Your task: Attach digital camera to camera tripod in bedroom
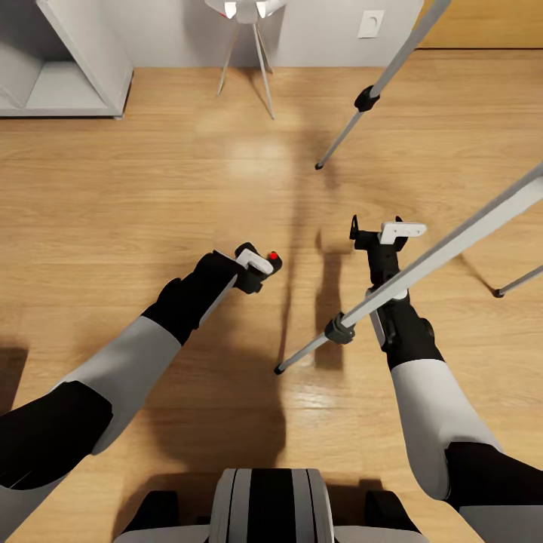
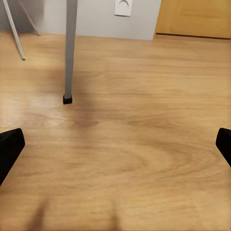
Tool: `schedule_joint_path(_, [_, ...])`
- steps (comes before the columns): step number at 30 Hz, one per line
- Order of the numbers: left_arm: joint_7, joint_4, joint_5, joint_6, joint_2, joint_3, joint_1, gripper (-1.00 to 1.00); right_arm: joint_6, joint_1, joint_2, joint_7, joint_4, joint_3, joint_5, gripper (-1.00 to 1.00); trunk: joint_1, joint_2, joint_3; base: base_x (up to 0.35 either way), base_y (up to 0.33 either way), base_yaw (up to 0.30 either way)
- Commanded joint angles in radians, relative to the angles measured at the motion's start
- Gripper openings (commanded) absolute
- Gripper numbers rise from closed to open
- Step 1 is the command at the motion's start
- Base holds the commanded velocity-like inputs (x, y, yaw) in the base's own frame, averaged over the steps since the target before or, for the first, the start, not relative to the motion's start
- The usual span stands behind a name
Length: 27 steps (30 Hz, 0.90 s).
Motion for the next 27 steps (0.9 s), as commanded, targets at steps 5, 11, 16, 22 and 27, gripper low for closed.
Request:
schedule_joint_path(5, [0.000, -0.001, 0.002, 0.004, 0.001, -0.001, -0.001, 1.00, -0.002, 0.000, 0.002, -0.003, 0.001, -0.002, 0.011, 1.00, 0.000, 0.000, 0.000, 0.004, 0.003, 0.000])
schedule_joint_path(11, [0.000, -0.001, 0.002, 0.003, 0.001, -0.001, -0.001, 1.00, -0.002, 0.000, 0.001, -0.003, 0.001, -0.002, 0.011, 1.00, 0.000, 0.000, 0.000, 0.069, 0.000, 0.000])
schedule_joint_path(16, [-0.001, 0.001, 0.002, 0.004, 0.001, -0.001, -0.001, 1.00, -0.002, 0.000, 0.001, -0.003, 0.001, -0.002, 0.011, 1.00, 0.000, 0.000, 0.000, 0.117, 0.000, 0.000])
schedule_joint_path(22, [-0.001, 0.002, 0.002, 0.004, 0.001, -0.003, -0.001, 1.00, -0.002, 0.000, 0.001, -0.003, 0.001, -0.002, 0.011, 1.00, 0.000, 0.000, 0.000, 0.028, 0.000, 0.000])
schedule_joint_path(27, [-0.001, 0.003, 0.002, 0.004, -0.001, -0.003, -0.001, 1.00, -0.002, 0.000, 0.001, -0.001, 0.001, -0.002, 0.011, 1.00, 0.000, 0.000, 0.000, 0.076, 0.000, 0.000])
